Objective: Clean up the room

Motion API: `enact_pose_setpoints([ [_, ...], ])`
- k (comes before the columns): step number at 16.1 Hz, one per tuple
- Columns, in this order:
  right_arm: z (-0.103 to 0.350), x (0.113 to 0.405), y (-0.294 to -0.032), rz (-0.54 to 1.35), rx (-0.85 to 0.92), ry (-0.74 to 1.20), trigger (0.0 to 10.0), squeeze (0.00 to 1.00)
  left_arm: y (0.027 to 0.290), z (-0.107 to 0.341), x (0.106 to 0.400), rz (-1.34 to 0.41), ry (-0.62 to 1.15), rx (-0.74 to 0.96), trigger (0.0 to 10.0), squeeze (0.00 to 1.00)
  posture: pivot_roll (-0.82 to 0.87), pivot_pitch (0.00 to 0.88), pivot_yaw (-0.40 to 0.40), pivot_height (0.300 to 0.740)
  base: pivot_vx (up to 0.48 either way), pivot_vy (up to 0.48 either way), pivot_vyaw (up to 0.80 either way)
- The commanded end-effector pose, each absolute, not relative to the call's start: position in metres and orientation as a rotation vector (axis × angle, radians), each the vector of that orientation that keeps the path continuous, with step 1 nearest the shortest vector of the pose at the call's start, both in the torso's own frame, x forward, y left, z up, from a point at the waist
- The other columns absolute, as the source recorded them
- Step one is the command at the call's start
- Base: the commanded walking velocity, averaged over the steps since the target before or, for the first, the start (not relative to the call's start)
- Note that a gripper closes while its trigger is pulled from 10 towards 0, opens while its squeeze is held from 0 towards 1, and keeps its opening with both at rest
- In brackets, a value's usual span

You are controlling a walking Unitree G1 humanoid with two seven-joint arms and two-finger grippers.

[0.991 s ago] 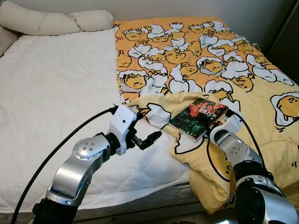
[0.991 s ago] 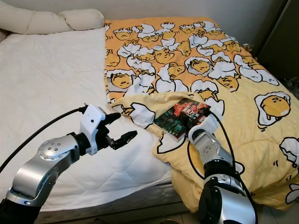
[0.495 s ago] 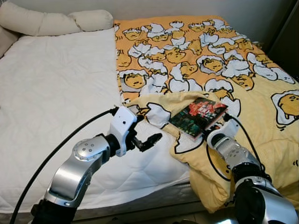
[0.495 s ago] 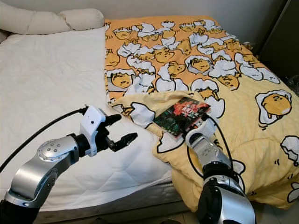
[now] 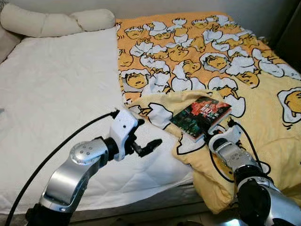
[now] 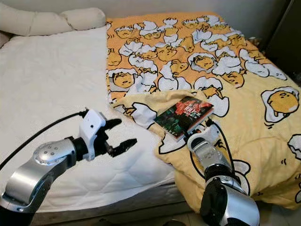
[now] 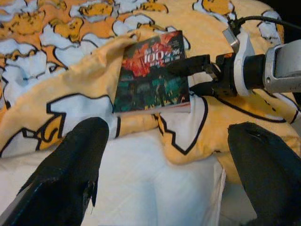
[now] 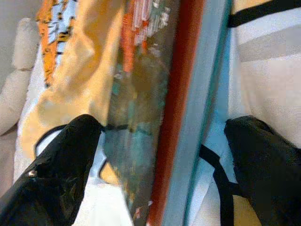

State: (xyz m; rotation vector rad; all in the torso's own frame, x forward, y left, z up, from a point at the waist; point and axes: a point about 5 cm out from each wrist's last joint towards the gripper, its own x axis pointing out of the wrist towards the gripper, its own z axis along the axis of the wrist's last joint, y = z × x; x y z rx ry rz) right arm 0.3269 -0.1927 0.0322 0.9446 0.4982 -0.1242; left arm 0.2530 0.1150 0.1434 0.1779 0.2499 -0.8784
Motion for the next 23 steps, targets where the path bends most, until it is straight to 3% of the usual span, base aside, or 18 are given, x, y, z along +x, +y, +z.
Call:
enact_pose_setpoints([
  [1, 0.028, 0.324, -0.190, -0.133, 0.961, 0.510, 10.0, 1.00, 0.114, 0.146, 0.249, -0.899, 0.256, 0.187, 10.0, 1.00, 0.08, 0.081, 0.074, 0.740, 0.000, 0.000, 0.00],
  [7, 0.062, 0.346, -0.195, -0.034, 1.065, 0.237, 10.0, 1.00, 0.114, 0.146, 0.247, -0.895, 0.259, 0.194, 10.0, 1.00, 0.10, 0.070, 0.064, 0.740, 0.000, 0.000, 0.00],
  [8, 0.071, 0.351, -0.195, -0.009, 1.081, 0.193, 10.0, 0.89, 0.114, 0.147, 0.248, -0.892, 0.256, 0.196, 10.0, 1.00, 0.10, 0.054, 0.056, 0.740, 0.000, 0.000, 0.00],
  [9, 0.075, 0.354, -0.195, 0.003, 1.086, 0.176, 10.0, 0.51, 0.114, 0.148, 0.248, -0.890, 0.253, 0.198, 10.0, 1.00, 0.10, 0.052, 0.054, 0.740, 0.000, 0.000, 0.00],
  [10, 0.076, 0.355, -0.194, 0.000, 1.080, 0.180, 10.0, 0.00, 0.115, 0.148, 0.249, -0.884, 0.249, 0.201, 10.0, 1.00, 0.10, 0.043, 0.050, 0.740, 0.000, 0.000, 0.00],
  [16, 0.069, 0.355, -0.184, -0.024, 1.023, 0.293, 10.0, 0.00, 0.117, 0.149, 0.247, -0.879, 0.253, 0.207, 10.0, 1.00, 0.13, 0.066, 0.053, 0.740, 0.000, 0.000, 0.00],
  [21, 0.074, 0.360, -0.188, -0.081, 1.018, 0.279, 10.0, 0.00, 0.114, 0.150, 0.244, -0.905, 0.269, 0.208, 10.0, 1.00, 0.16, 0.156, 0.066, 0.740, 0.000, 0.000, 0.00],
  [22, 0.077, 0.362, -0.189, -0.080, 1.028, 0.264, 4.5, 0.00, 0.114, 0.151, 0.243, -0.905, 0.268, 0.206, 10.0, 1.00, 0.17, 0.162, 0.064, 0.740, 0.000, 0.000, 0.00],
  [23, 0.080, 0.363, -0.190, -0.077, 1.036, 0.252, 1.2, 0.00, 0.113, 0.152, 0.243, -0.905, 0.268, 0.204, 10.0, 1.00, 0.17, 0.166, 0.063, 0.740, 0.000, 0.000, 0.00],
])
